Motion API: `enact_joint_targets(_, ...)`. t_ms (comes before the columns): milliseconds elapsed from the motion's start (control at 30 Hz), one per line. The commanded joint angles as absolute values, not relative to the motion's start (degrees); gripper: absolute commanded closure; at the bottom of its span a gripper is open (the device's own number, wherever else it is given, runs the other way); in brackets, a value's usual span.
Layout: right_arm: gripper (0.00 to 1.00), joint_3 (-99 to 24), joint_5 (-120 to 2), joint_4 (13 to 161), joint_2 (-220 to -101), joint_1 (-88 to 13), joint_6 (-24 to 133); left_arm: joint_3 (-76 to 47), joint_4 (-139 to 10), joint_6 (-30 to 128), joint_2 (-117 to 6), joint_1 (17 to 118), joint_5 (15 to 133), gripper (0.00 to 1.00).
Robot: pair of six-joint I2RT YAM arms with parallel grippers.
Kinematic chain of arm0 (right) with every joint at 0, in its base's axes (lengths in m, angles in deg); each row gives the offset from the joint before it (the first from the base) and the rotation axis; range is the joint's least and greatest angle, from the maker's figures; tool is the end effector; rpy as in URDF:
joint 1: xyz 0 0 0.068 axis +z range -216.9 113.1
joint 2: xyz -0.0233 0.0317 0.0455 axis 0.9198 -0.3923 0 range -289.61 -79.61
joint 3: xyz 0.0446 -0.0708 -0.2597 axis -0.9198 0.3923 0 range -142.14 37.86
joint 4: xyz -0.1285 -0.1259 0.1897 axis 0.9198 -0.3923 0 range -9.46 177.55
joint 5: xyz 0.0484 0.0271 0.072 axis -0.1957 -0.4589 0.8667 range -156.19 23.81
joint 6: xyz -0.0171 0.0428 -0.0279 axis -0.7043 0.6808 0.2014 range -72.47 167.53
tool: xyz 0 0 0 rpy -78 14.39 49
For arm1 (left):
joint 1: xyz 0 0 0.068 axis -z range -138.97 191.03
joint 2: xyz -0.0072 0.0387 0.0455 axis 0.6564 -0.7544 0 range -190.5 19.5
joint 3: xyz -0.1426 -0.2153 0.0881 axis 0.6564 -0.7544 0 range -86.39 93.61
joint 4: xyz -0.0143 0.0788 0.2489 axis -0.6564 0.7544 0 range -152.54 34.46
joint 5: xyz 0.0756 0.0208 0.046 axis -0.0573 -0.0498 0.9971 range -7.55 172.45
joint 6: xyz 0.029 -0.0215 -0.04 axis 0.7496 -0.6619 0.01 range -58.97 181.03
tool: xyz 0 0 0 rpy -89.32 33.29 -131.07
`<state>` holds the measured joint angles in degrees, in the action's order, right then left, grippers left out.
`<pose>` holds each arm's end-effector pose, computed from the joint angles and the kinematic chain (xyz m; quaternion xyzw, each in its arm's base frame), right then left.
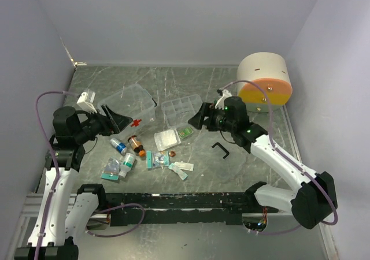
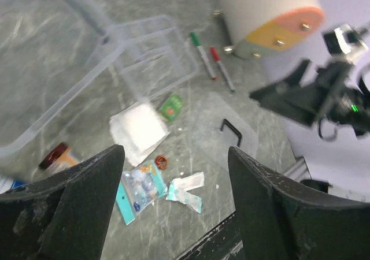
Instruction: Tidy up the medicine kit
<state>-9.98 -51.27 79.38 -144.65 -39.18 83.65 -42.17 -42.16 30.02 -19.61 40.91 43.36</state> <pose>0.2244 0.1282 0.2913 -0.0078 0.8408 0.3734 0.3919 0.1518 -0.0221 0.3349 -0.0053 0.7760 -0.4086 0.4805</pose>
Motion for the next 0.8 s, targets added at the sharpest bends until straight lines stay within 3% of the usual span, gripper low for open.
enact_joint_targets(0, 0.21, -8.2, -58.5, 75.3, -144.9, -33.4, 81.9, -42.5, -31.8, 25.9, -21.2, 41.3, 59.2, 0.18)
enact_joint_targets(267, 0.24, -6.4, -60.8, 82.2, -151.5, -22.6, 84.7, -45.6, -25.9, 24.0, -21.7, 41.3, 65.5, 0.24)
enact_joint_targets(500, 0.32, -17.2, -65.8, 86.9, -169.7, -9.9, 82.5, -44.9, -26.2, 21.6, -19.2, 41.3, 70.2, 0.25)
enact_joint_targets(767, 0.36, -25.7, -66.5, 93.3, -182.1, -6.4, 79.9, -42.2, -25.5, 21.7, -19.0, 41.3, 74.4, 0.25)
